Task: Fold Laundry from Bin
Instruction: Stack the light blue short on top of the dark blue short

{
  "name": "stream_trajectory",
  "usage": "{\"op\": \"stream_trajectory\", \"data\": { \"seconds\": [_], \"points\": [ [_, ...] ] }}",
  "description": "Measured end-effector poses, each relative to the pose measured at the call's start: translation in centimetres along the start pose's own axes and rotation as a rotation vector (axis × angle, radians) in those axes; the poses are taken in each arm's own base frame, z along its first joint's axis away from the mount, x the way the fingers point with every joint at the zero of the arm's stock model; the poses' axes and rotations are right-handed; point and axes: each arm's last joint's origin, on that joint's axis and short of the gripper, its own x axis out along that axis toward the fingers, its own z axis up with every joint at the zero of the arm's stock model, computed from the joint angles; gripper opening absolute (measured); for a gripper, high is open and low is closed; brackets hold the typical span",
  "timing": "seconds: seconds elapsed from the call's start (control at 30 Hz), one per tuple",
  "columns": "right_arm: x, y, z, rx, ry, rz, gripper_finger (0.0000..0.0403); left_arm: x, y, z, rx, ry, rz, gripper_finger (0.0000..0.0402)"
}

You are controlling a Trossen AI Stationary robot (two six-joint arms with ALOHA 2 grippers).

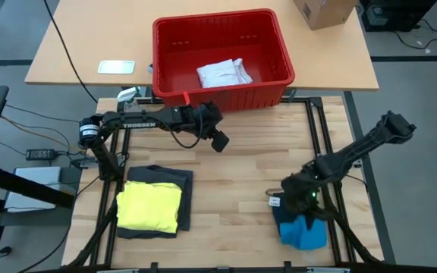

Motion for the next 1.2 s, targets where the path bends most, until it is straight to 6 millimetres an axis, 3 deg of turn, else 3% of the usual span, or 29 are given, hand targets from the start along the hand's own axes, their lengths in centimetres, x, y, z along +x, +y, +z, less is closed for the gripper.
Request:
{"op": "stream_trajectory", "data": {
  "seconds": [0.1, 0.3, 0.5, 0.73, 0.9, 1.03, 1.2],
  "points": [
    [-0.8, -1.7, -1.6, 0.049, -0.009, -0.070, 0.0043, 0.0, 0.2, 0.1, -0.002, 0.001, -0.003, 0.0251],
    [-0.5, -5.5, -5.2, 0.189, -0.005, -0.101, 0.0043, 0.0, 0.4, 0.2, -0.013, 0.011, -0.020, 0.0251],
    [-1.6, -6.8, -5.2, 0.386, -0.108, -0.174, 0.0043, 0.0, -0.1, -0.1, -0.014, 0.021, -0.028, 0.0251],
    [-2.4, -7.6, -5.7, 0.589, -0.149, -0.357, 0.0048, 0.0, -0.2, -0.2, -0.016, 0.024, -0.032, 0.0251],
    [-2.8, -7.8, -6.5, 0.735, -0.133, -0.416, 0.0106, 0.0, -0.2, -0.2, -0.017, 0.023, -0.032, 0.0251],
    [-3.5, -7.1, -6.0, 0.778, -0.119, -0.444, 0.0146, 0.0, -0.2, -0.2, -0.016, 0.022, -0.030, 0.0251],
    [-5.4, -5.2, -4.5, 0.779, -0.090, -0.628, 0.0171, 0.0, -0.1, -0.1, 0.014, 0.019, -0.027, 0.0251]
  ]
}}
